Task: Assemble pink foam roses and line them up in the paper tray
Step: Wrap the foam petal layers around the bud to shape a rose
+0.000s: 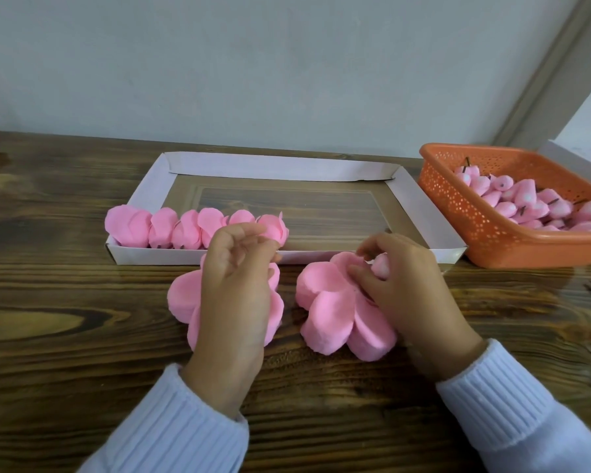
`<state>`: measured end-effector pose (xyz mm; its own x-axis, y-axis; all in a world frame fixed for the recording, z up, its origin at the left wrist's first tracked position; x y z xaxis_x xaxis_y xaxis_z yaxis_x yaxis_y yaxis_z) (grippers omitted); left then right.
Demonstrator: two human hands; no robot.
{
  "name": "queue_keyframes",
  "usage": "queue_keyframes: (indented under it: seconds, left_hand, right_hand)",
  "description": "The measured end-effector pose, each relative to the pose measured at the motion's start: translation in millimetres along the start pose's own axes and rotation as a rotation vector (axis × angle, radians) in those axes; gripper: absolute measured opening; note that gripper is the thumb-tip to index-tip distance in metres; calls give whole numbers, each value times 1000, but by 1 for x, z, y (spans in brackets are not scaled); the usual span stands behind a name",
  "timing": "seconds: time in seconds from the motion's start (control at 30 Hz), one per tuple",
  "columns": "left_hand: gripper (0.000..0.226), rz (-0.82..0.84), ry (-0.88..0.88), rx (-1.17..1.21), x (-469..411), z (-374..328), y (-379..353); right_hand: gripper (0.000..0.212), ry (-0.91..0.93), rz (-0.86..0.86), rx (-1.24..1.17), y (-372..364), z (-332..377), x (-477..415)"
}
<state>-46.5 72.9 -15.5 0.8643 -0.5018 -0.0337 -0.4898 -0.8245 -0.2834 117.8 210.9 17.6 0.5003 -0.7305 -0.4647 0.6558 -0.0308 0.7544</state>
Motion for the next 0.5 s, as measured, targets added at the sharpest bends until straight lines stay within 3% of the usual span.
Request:
queue_keyframes:
  seconds: [0.07, 0.27, 0.4, 0.5]
  left_hand:
    - [18, 0, 0, 1, 0, 0, 0]
    - [19, 7, -20, 3, 0, -2, 0]
    - [18, 11, -25, -7, 0, -3, -1]
    - [18, 16, -20, -7, 1, -3, -2]
  right_hand:
    - [25, -9, 19, 21, -2, -1, 0]
    - [9, -25, 55, 21, -5, -3, -2]
    - [9, -40, 68, 1, -6, -5, -3]
    - [22, -19, 32, -11, -3, -3, -1]
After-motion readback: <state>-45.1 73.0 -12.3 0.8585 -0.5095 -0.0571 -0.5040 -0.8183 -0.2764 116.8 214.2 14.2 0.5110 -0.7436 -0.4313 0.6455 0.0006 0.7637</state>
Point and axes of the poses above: each hand's wrist, its own x-axis away from the middle knuckle, its own y-axis out of the back of the hand, z = x × y, the point moved 10 cm from there along -x, towards the middle knuckle, and after that the axes turned 4 degrees about -z, right-handed, at the moved point
